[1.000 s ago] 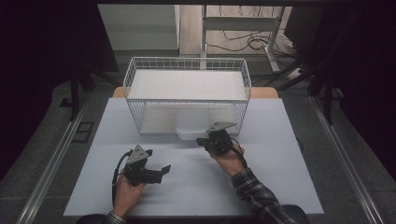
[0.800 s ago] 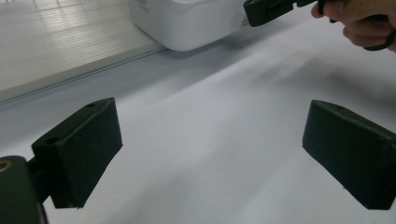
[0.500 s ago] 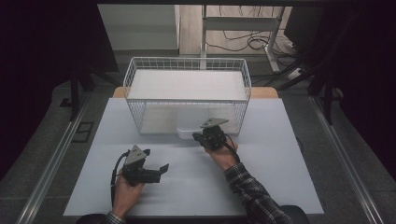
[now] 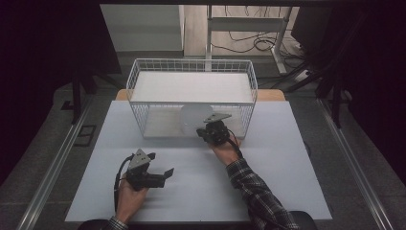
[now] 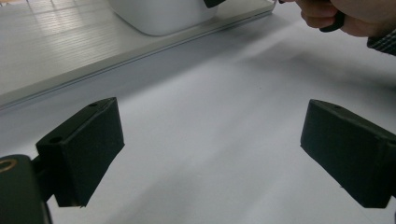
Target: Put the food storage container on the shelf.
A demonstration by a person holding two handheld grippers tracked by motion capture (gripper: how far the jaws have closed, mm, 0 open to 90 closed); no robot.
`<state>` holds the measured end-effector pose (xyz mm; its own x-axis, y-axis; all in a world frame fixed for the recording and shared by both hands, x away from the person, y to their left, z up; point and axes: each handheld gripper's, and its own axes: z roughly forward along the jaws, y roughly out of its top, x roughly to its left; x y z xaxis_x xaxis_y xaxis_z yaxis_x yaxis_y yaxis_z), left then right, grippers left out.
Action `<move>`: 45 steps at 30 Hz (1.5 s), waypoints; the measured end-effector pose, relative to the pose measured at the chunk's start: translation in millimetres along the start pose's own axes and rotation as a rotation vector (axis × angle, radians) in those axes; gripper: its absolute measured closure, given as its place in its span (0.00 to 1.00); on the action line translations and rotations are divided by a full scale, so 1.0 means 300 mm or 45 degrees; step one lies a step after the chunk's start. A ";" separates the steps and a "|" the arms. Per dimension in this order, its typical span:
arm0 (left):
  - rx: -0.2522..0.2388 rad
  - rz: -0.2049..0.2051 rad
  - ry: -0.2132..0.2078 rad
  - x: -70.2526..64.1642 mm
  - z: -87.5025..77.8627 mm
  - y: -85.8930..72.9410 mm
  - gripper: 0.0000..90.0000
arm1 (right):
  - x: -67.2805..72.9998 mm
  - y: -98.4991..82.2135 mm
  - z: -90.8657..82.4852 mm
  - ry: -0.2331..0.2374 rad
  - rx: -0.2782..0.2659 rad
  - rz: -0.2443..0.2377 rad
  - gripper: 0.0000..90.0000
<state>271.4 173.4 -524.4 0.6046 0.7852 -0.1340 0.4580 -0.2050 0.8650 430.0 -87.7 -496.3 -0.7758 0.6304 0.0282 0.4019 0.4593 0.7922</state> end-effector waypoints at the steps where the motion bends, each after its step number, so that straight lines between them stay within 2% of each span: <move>1: 0.002 -0.002 -0.001 0.001 0.000 0.000 0.06 | -0.003 0.003 0.003 -0.004 -0.001 -0.001 0.99; 12: 0.020 -0.019 -0.017 0.004 0.000 0.002 0.07 | -0.017 0.024 0.040 -0.012 0.014 0.006 0.99; 17: 0.037 -0.036 -0.021 0.006 -0.004 0.007 0.07 | -0.014 0.018 0.030 -0.006 0.006 0.008 0.98; 23: 0.046 -0.071 -0.037 0.013 -0.010 0.011 0.08 | -0.005 0.015 0.005 0.029 -0.005 0.017 0.84; 31: 0.060 -0.069 -0.056 0.010 -0.006 0.013 0.08 | 0.015 0.003 -0.030 0.043 -0.010 0.011 0.65; 36: 0.061 -0.068 -0.059 0.010 -0.004 0.012 0.08 | 0.023 -0.001 -0.058 0.051 -0.017 0.017 0.57; 41: 0.067 -0.054 -0.051 0.008 0.000 0.010 0.08 | 0.027 -0.004 -0.085 0.060 -0.026 0.025 0.48; 45: 0.074 -0.043 -0.040 0.005 0.004 0.009 0.08 | 0.029 -0.009 -0.099 0.090 -0.021 0.026 0.40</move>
<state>274.3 173.4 -522.8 0.6077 0.7738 -0.1788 0.5151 -0.2126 0.8303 407.8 -102.0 -480.1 -0.8003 0.5932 0.0870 0.4102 0.4361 0.8010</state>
